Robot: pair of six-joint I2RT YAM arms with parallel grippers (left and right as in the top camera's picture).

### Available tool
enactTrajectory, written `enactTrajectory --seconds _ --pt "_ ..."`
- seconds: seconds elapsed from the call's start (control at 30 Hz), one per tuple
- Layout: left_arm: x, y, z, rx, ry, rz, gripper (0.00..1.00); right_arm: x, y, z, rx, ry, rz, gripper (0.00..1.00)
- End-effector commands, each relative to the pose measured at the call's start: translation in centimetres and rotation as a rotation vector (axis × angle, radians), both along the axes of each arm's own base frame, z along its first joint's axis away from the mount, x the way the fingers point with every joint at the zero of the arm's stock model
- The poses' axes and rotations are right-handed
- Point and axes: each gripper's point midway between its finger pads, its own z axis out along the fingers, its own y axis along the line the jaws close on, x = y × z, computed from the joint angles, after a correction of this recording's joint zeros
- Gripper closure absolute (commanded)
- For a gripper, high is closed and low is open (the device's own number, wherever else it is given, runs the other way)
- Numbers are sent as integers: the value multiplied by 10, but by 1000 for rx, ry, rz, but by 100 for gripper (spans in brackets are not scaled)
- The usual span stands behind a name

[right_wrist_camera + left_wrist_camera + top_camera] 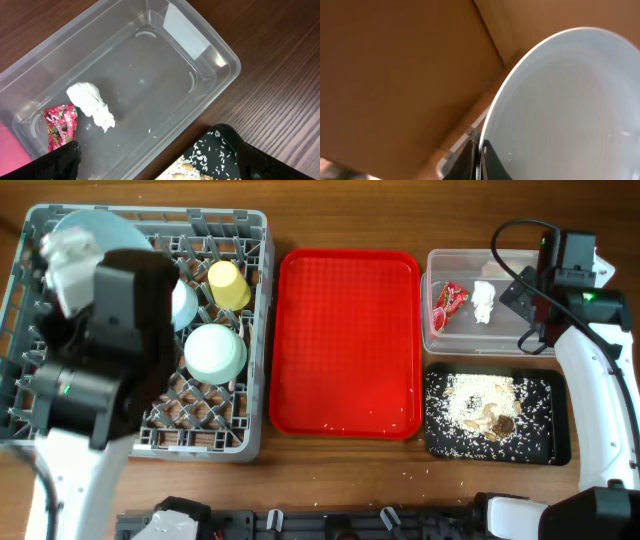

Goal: Sort waste into correct bins and load items into the dishwasher rack
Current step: 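Lift the plate and carry it into the rack, then stand the plate upright in the rack slots and release it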

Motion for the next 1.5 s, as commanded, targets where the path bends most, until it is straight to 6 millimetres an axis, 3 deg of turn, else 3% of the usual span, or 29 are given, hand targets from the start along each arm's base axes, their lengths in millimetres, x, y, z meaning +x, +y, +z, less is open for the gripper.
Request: enactTrajectory --seconds 0.0,0.23,0.3,0.57,0.83,0.93,1.13,1.27,1.37,1.43,1.47 --pt "16 1 -3 293 324 -16 96 -1 -2 10 -20 -24 -3 0" --pt "24 3 -55 533 705 9 96 -1 -2 10 -20 -24 -3 0" --pt "23 3 -81 601 856 -25 96 -1 -2 10 -20 -24 -3 0" --pt "21 -13 -137 673 987 -116 96 0 -2 11 -20 -28 -3 0" --pt "26 -55 -176 392 782 -274 96 0 -2 11 -21 -29 -3 0" --pt "25 -52 -185 327 782 -277 96 1 -3 11 -21 -31 -3 0" --pt "23 -33 -190 196 689 -173 85 1 -3 11 -21 -32 -3 0" --pt "21 -57 -230 -76 747 -319 80 1 -3 11 -21 -31 -3 0" --pt "25 -67 -236 -130 730 -358 79 1 -3 11 -21 -32 -3 0" --pt "25 -68 -236 -137 729 -364 74 1 -3 11 -21 -31 -3 0" --pt "25 -68 -236 -137 729 -364 59 1 -3 11 -21 -31 -3 0"
